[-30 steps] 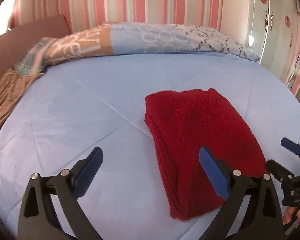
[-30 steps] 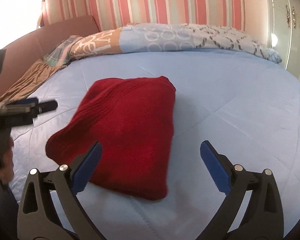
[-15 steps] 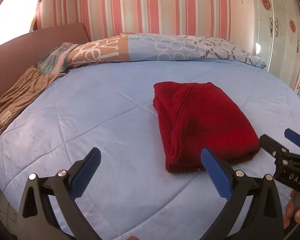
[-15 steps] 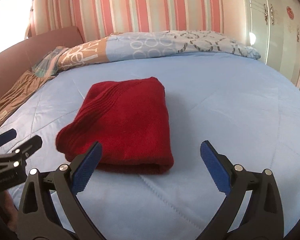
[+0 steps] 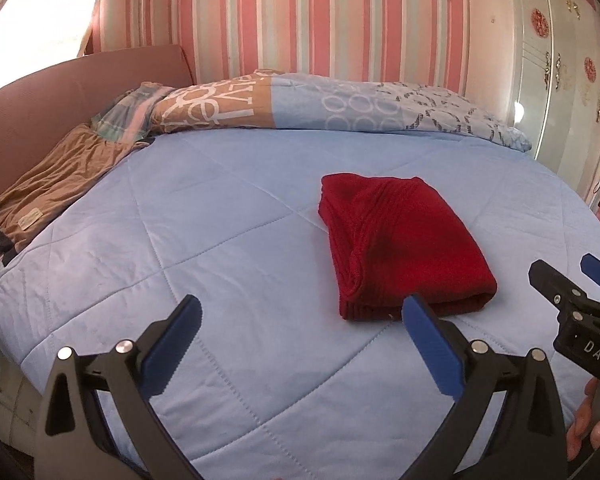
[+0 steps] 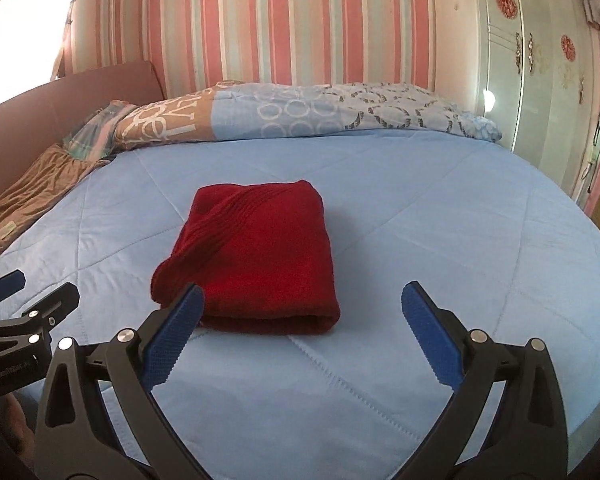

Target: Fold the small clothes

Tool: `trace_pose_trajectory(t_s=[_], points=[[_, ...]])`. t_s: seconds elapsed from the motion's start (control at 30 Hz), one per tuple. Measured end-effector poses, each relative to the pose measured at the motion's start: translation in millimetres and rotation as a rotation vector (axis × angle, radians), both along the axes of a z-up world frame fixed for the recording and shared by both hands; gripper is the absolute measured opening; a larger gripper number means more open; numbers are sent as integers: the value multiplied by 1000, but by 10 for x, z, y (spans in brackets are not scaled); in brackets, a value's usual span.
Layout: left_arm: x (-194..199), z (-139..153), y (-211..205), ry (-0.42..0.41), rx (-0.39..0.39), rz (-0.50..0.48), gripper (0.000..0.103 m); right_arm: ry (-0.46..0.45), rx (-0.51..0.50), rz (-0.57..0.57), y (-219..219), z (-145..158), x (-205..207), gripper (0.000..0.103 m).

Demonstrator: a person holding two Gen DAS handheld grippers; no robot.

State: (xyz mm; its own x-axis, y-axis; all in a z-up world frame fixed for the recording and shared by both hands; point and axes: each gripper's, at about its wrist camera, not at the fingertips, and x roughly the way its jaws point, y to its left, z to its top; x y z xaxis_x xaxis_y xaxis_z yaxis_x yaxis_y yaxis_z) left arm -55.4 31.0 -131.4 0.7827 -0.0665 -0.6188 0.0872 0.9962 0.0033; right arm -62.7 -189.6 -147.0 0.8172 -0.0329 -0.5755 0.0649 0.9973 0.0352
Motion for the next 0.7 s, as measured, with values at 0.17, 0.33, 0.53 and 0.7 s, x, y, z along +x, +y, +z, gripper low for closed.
trace_pose_trajectory(t_s=[0.17, 0.33, 0.53, 0.7], points=[[-49, 83, -4, 6, 18, 2, 101, 27, 27, -2, 20, 114, -62, 99], [-65, 173, -35, 25, 38, -4, 101, 55, 32, -4, 22, 235, -100, 99], [-46, 312, -83, 56, 12, -32, 101, 57, 42, -6, 20, 373, -126, 99], [-73, 446, -130, 41, 18, -36, 101, 56, 39, -17, 23, 460, -134, 99]])
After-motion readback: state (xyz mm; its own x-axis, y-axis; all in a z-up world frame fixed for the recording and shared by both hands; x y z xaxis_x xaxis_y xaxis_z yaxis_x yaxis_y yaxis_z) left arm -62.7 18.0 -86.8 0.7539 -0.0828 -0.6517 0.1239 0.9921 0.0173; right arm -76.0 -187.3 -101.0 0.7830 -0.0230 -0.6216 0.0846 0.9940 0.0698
